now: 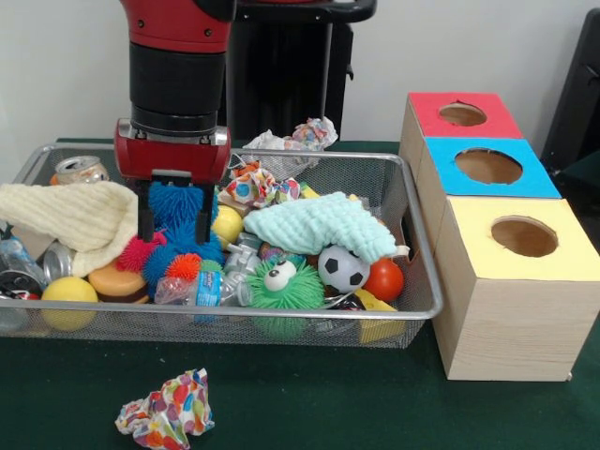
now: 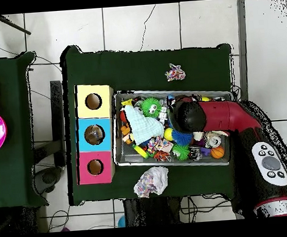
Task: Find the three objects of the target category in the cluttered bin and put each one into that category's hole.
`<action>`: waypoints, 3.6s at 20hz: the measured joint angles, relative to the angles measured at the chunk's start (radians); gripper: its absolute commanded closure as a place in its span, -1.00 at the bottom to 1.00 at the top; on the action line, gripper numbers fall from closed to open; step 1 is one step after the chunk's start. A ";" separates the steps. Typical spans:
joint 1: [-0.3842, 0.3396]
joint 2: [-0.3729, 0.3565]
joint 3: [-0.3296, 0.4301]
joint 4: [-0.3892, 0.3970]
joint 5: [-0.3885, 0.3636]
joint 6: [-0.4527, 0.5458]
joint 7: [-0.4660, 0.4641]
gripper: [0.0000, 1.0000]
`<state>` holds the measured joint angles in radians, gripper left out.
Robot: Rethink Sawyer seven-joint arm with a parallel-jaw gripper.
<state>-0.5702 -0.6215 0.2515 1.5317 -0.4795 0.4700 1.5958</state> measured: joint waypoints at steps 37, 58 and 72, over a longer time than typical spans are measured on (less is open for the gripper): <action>-0.075 0.064 0.174 -0.056 -0.081 0.090 -0.041 -1.00; -0.161 0.099 0.349 -0.082 -0.151 0.102 -0.271 -1.00; -0.241 0.093 0.408 -0.076 -0.152 0.110 -0.309 -1.00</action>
<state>-0.8112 -0.5284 0.6596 1.4561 -0.6313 0.5805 1.2867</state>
